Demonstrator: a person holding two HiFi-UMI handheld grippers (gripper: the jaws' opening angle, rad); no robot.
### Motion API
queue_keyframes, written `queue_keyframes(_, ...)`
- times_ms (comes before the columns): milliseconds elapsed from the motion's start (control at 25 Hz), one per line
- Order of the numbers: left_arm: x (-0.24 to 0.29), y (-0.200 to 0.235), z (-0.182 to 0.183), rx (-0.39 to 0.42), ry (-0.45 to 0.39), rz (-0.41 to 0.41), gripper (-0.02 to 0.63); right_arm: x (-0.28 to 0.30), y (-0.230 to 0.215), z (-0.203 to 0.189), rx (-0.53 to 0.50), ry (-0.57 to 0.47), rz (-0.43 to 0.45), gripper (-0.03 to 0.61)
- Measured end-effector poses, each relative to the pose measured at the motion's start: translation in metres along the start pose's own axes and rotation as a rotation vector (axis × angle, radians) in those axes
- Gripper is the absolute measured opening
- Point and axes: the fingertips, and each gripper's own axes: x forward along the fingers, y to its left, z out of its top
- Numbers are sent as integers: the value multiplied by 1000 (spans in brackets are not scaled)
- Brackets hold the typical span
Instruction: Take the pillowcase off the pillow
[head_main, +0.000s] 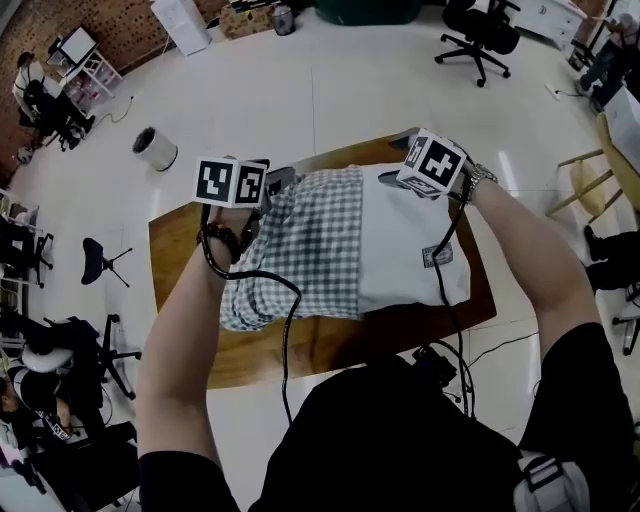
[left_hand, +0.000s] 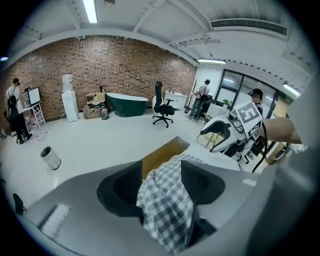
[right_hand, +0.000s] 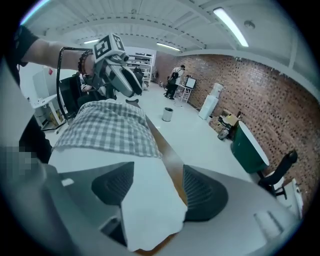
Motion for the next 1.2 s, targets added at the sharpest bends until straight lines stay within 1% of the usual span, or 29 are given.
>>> queue_keyframes(120, 27, 7, 11, -4, 58, -32, 255, 12, -18, -3, 18, 15, 70, 308)
queue_keyframes(280, 62, 15, 28, 0, 135, -68, 272, 23, -44, -5, 81, 14, 159, 308)
queue_keyframes(440, 88, 23, 33, 7, 220, -95, 285, 34, -56, -7, 125, 20, 267, 315)
queue_keyframes(600, 114, 40, 25, 11, 311, -107, 287, 53, -60, -6, 197, 9, 397, 347)
queue_keyframes(760, 132, 62, 16, -5, 390, -96, 287, 72, -73, -7, 216, 32, 447, 359)
queue_keyframes(880, 145, 71, 6, -15, 464, -89, 285, 82, -74, -17, 247, 73, 514, 364)
queue_keyframes(960, 153, 76, -6, -10, 525, -87, 284, 91, -68, -28, 262, 114, 559, 382)
queue_keyframes(1040, 157, 81, -21, -10, 584, -93, 284, 99, -57, -35, 275, 153, 602, 382)
queue_keyframes(1160, 158, 86, -35, -35, 642, -115, 277, 108, -45, -37, 293, 197, 644, 376)
queue_keyframes(1200, 159, 85, -38, -40, 656, -123, 265, 108, -42, -38, 297, 209, 654, 350)
